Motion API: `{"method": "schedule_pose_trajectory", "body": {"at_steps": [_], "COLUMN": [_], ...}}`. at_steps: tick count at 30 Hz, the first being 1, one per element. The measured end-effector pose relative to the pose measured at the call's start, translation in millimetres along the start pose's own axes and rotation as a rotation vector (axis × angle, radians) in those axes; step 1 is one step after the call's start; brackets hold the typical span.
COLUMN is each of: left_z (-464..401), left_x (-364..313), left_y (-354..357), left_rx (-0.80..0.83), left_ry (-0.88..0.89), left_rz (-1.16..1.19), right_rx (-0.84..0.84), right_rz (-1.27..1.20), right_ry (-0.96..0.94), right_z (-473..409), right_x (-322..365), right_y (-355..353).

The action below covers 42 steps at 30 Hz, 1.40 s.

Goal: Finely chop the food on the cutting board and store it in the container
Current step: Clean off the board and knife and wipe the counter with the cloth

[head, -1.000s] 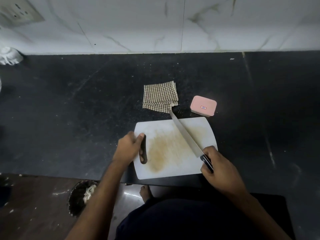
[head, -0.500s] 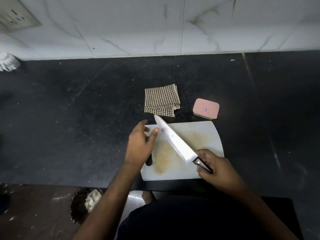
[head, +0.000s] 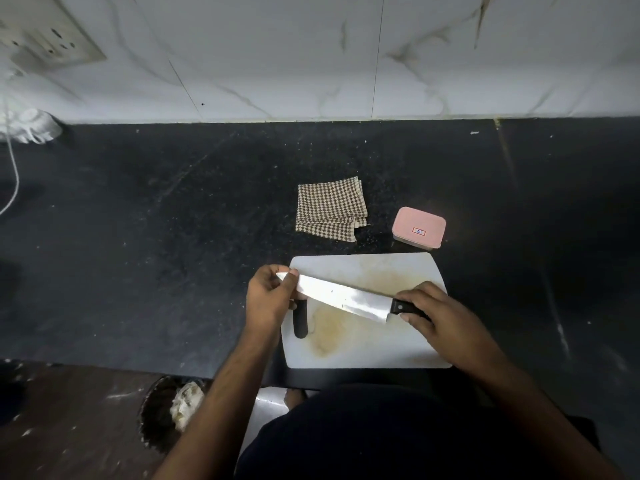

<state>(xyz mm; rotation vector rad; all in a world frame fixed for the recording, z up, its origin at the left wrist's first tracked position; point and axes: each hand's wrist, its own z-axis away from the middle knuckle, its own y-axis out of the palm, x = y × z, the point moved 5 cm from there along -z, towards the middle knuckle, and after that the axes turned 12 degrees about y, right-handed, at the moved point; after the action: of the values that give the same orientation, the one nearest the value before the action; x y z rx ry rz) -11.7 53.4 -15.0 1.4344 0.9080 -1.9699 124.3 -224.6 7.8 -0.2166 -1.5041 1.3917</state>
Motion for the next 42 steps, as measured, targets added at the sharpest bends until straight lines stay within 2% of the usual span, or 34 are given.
{"method": "schedule_pose_trajectory", "body": {"at_steps": [6,10,25,33,42], "left_z": [-3.1,-9.7,-19.3,-49.4,-66.8], "left_x": [-6.8,-16.9,-21.7,-66.2,-74.3], "left_y": [2.4,9.1,26.7,61.3,120.8], "left_rx": [0.003,0.007,-0.057,0.127,0.2], "left_ry": [0.07,0.139,0.127,0.247,0.191], "left_rz": [-0.205,-0.352,-0.047,0.037,0.152], "right_rx": [-0.174,-0.239,-0.316,-0.415,-0.303], "right_rz": [0.256,0.27,0.307,0.338,0.247], "right_ry": [-0.057,-0.066,-0.095,-0.039,0.173], "right_z": [-32.1,-47.7,-51.4,-69.4,-81.5], "right_x": [-13.1,-21.1,-28.4,-37.4,-69.9], "right_y": [-9.5,-15.0,-28.4,-74.3,-94.4]}}
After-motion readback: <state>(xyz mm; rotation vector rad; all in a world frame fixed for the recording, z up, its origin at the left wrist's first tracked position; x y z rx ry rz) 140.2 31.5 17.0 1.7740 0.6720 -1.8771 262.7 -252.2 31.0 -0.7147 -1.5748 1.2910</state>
